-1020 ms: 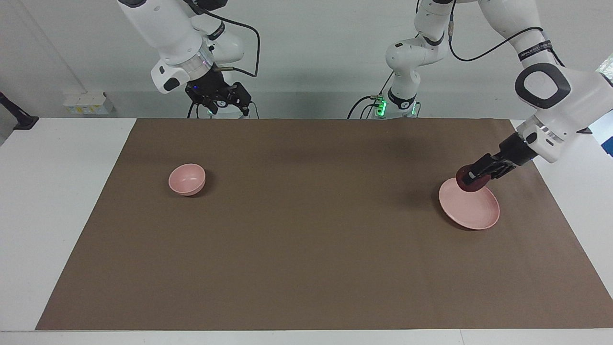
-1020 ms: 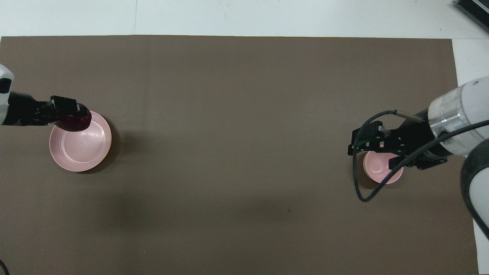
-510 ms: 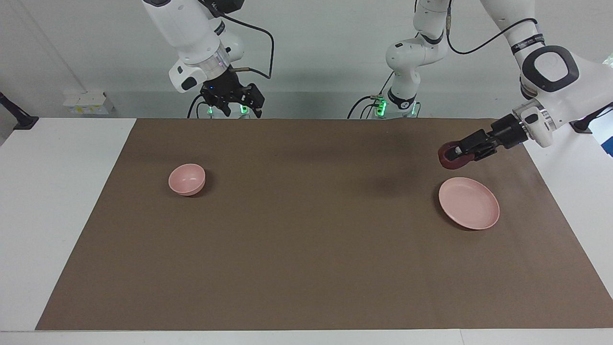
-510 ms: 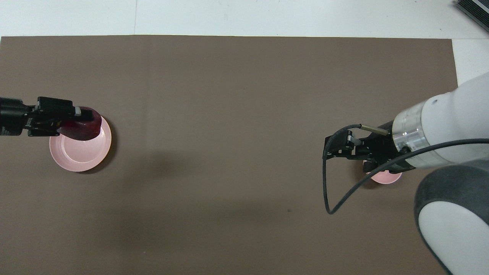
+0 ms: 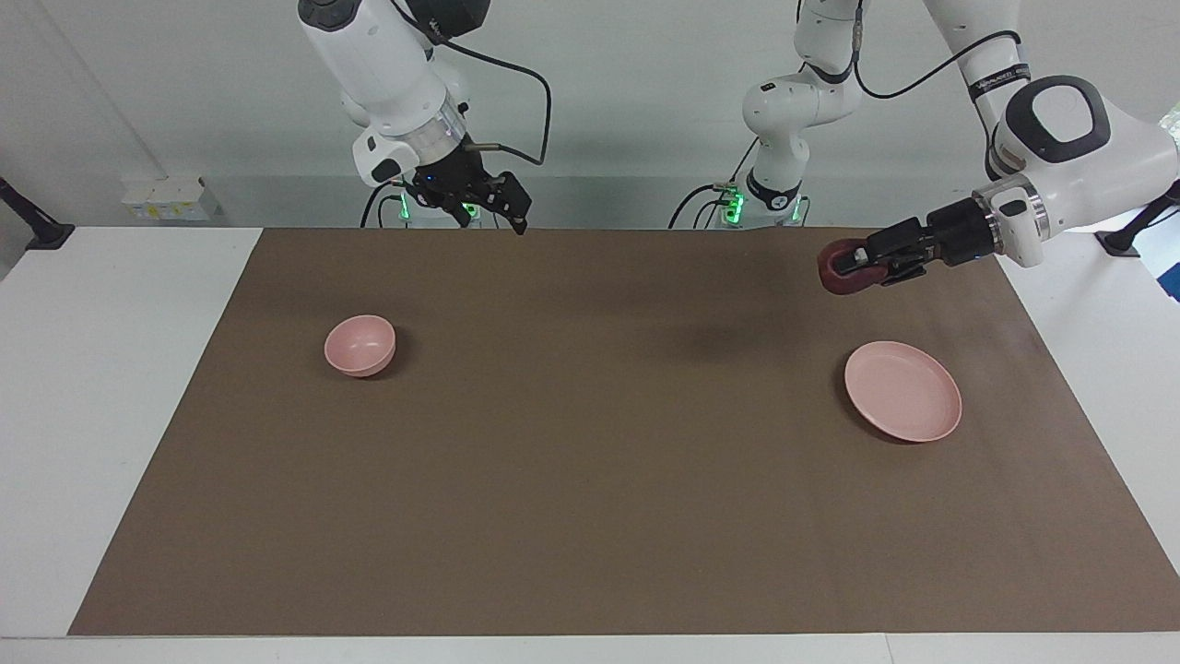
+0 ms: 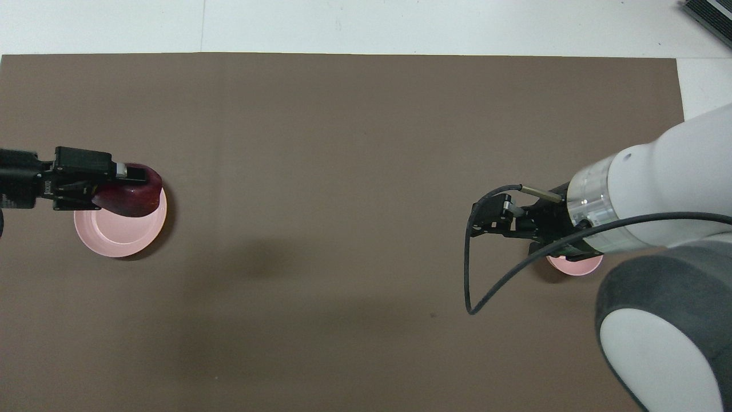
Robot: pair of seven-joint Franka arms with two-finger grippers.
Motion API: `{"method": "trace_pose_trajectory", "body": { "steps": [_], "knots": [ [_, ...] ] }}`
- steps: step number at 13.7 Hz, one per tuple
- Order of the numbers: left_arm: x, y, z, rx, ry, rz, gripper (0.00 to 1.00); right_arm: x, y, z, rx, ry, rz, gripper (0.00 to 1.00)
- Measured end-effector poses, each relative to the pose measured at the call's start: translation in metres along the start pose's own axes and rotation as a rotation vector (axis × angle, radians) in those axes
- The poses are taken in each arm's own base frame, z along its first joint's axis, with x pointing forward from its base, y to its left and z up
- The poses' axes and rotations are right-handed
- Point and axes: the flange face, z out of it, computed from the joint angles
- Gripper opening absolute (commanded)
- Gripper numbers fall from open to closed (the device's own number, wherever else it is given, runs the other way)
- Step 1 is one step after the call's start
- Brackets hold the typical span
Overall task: Move apple from plate to bowl
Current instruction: 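Carry the apple toward the right gripper with the left gripper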
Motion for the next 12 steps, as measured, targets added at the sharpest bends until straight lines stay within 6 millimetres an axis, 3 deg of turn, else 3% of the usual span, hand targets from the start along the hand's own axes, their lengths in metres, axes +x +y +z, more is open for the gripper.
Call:
{"method": "trace_pose_trajectory", "body": {
  "steps": [4, 8, 12],
  "knots": [
    [-0.012, 0.022, 0.041, -0.083, -0.021, -0.019, 0.0, -0.014, -0.027, 0.014, 0.108, -0.079, 0.307, 1.0],
    [-0.022, 0.054, 0.118, -0.065, 0.049, 0.009, 0.0, -0.032, -0.055, 0.024, 0.208, -0.177, 0.704, 1.0],
    [-0.029, 0.064, 0.135, -0.079, 0.04, 0.015, 0.0, -0.046, -0.076, 0.051, 0.203, -0.222, 0.966, 1.0]
  ]
}}
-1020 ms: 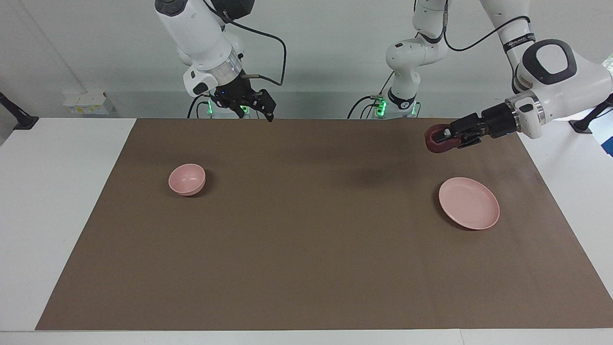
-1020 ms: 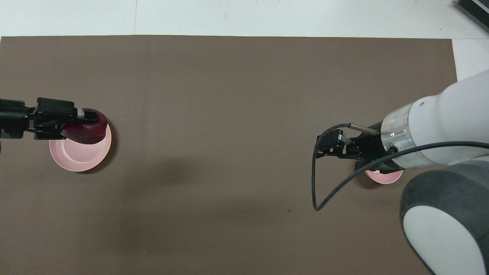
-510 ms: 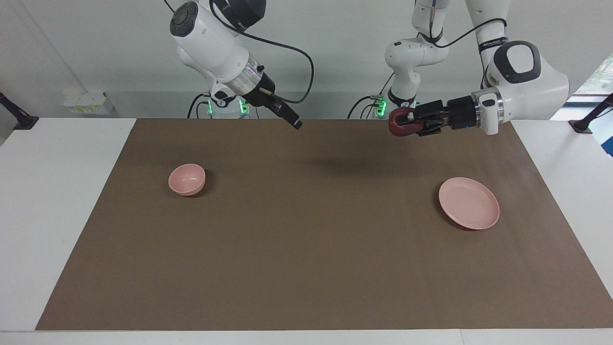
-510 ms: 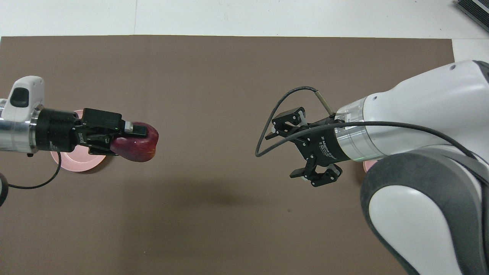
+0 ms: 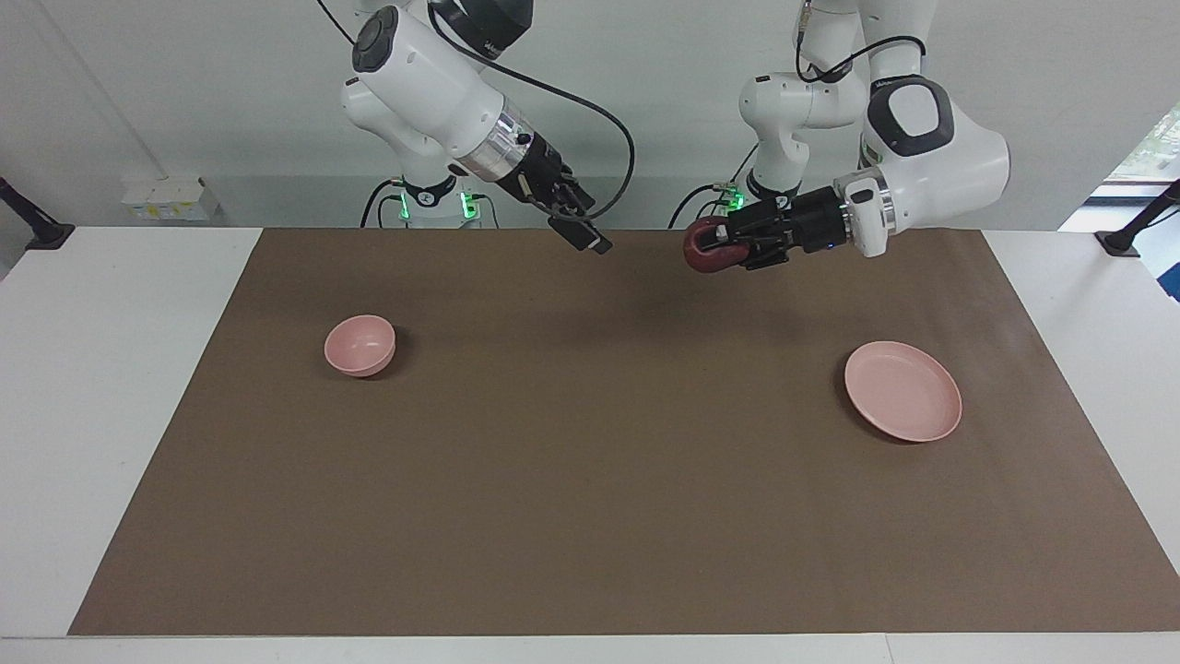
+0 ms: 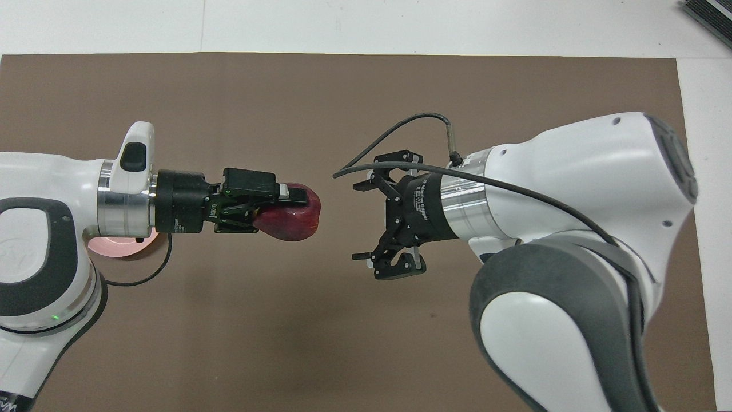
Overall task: Move apple from plate to bowl
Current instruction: 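Carry the apple toward the right gripper with the left gripper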
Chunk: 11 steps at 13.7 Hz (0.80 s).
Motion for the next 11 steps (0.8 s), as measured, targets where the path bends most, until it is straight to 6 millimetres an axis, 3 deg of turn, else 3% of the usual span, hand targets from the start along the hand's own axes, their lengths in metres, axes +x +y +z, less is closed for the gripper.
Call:
{"method": "trace_pose_trajectory", "body": {
  "steps": [4, 11],
  "knots": [
    [-0.007, 0.004, 0.012, 0.005, -0.01, 0.005, 0.0, -0.006, 0.001, 0.029, -0.01, 0.006, 0.091, 1.0],
    [-0.013, 0.008, 0.023, 0.012, -0.025, -0.012, 0.0, -0.01, 0.004, 0.031, -0.018, -0.002, 0.041, 1.0]
  ]
}}
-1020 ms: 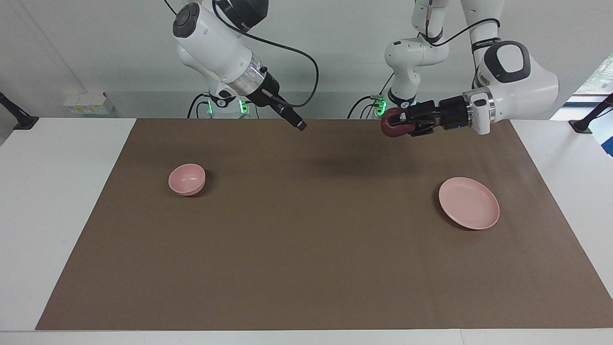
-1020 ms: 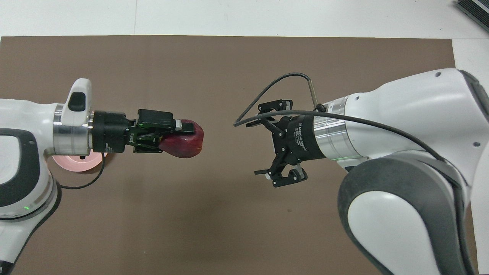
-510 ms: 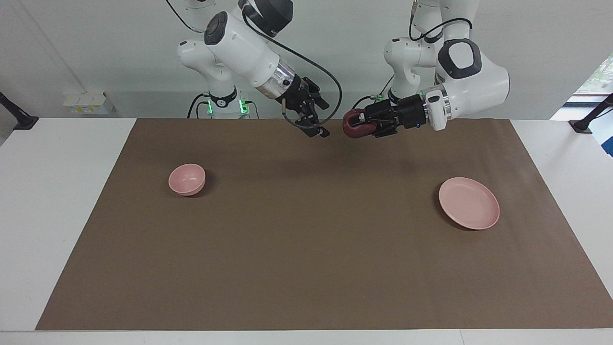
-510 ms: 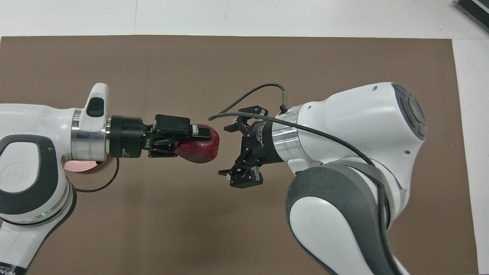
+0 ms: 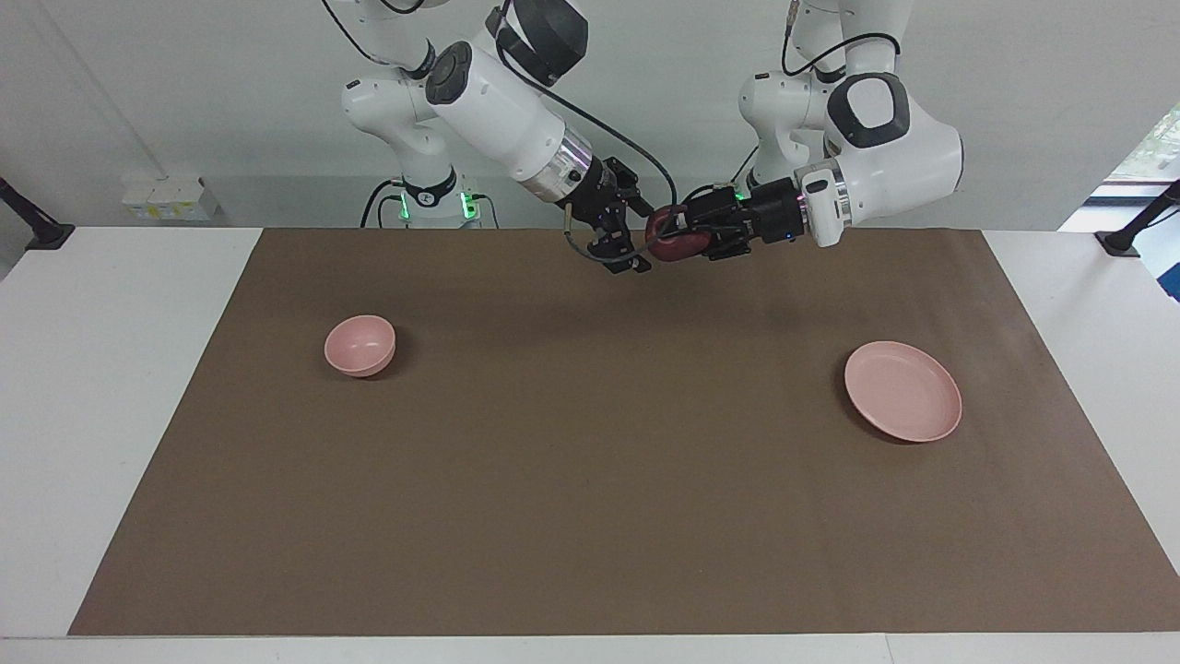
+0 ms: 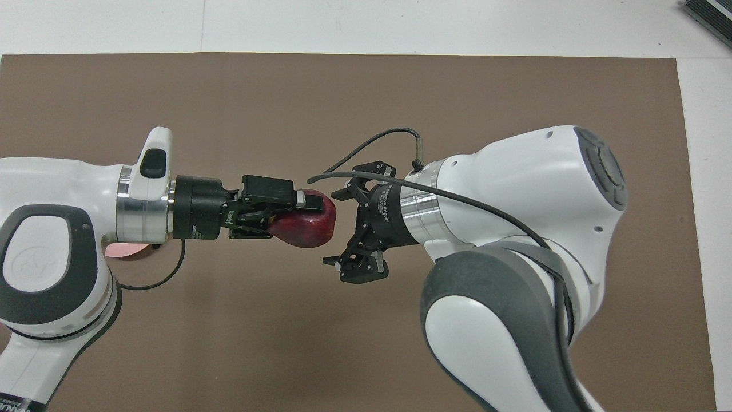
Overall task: Move apple from plate to bowl
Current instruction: 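Carry the apple toward the right gripper with the left gripper, then close the right gripper on the apple while the left gripper opens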
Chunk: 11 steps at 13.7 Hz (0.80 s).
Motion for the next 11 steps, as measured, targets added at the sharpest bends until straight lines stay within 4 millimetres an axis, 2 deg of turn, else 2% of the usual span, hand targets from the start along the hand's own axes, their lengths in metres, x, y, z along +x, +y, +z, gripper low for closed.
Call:
{"method": "trace_pose_trajectory", "body": {
  "steps": [9, 10, 11],
  "knots": [
    [-0.003, 0.002, 0.005, 0.003, -0.009, -0.006, 0.0, -0.007, 0.002, -0.002, -0.005, -0.033, -0.077, 1.0],
    [-0.003, 0.002, 0.005, 0.003, -0.01, -0.006, 0.0, -0.01, 0.004, -0.001, -0.003, -0.024, -0.099, 0.94],
    [-0.004, 0.001, 0.006, 0.005, -0.011, -0.007, 0.0, -0.012, 0.006, 0.0, 0.004, -0.01, -0.114, 0.48]
  ]
}}
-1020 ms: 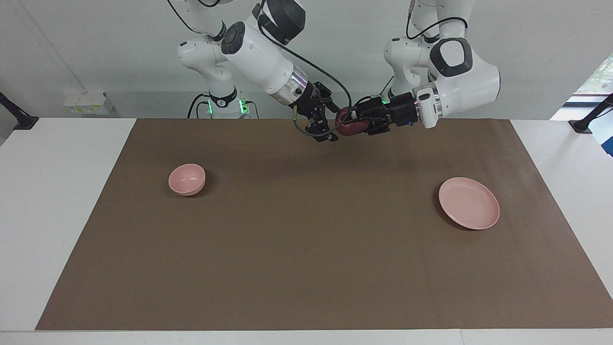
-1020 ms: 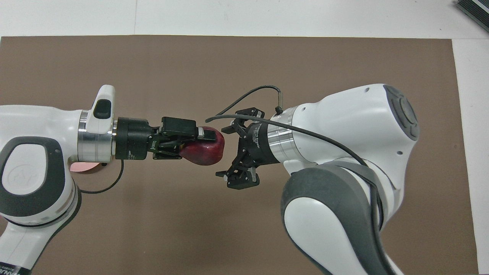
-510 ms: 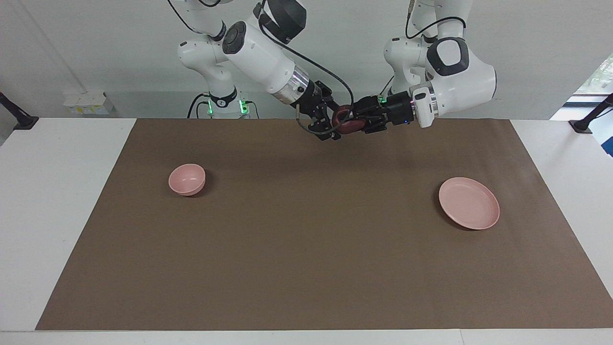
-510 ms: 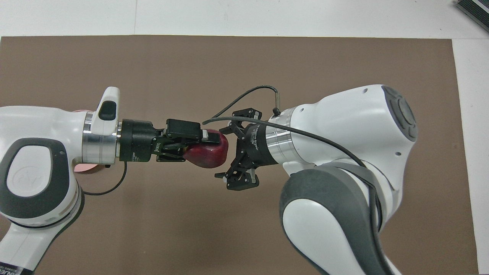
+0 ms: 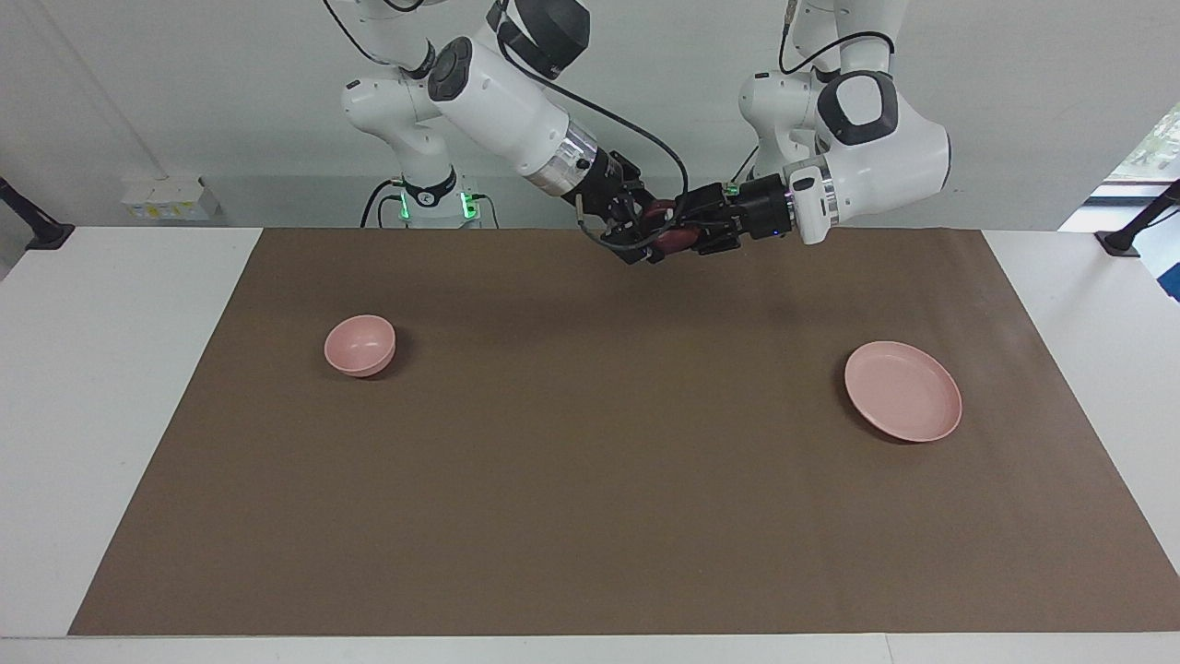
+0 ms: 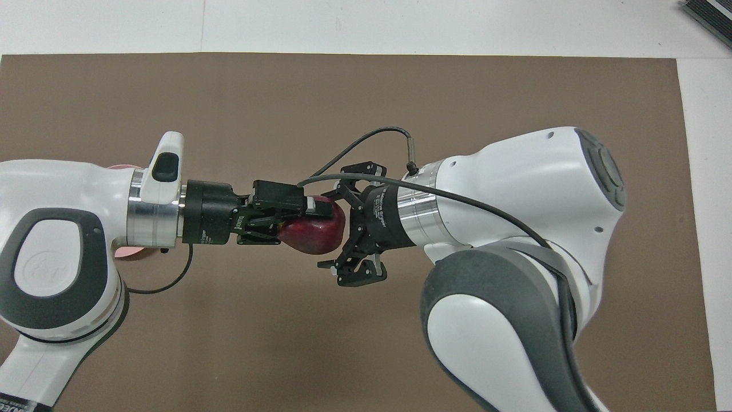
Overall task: Move apple from plate to bowl
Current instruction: 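Close the right gripper on the apple while the left gripper opens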
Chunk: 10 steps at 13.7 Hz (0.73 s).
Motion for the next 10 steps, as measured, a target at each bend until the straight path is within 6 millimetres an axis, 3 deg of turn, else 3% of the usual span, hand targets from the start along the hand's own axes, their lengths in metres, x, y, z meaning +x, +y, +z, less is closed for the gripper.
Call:
{"method": "trace_pose_trajectory", "body": {
  "steps": [1, 2, 3, 8, 9, 10],
  "knots": [
    [-0.0011, -0.0007, 0.0003, 0.001, -0.001, -0.001, 0.0, -0.001, 0.0004, 0.0006, 0.004, 0.007, -0.007, 0.15],
    [-0.002, -0.0008, 0.0001, 0.002, -0.001, -0.001, 0.0, -0.0024, 0.0011, 0.001, 0.005, 0.011, -0.013, 0.04],
    [-0.0035, -0.0013, 0.0, 0.002, -0.002, -0.002, 0.0, -0.0033, 0.0005, -0.0003, 0.012, 0.016, -0.019, 0.0],
    [-0.0047, -0.0003, -0.0022, 0.002, 0.003, 0.005, 0.0, -0.0058, 0.0007, -0.002, 0.014, 0.015, -0.024, 0.0],
    [-0.0047, -0.0002, -0.0022, 0.002, 0.003, 0.005, 0.04, -0.0058, 0.0007, -0.0021, 0.014, 0.015, -0.024, 0.0],
    [-0.0047, -0.0002, -0.0022, 0.002, 0.003, 0.005, 0.54, -0.0059, 0.0007, -0.0021, 0.014, 0.015, -0.024, 0.0]
  ]
}}
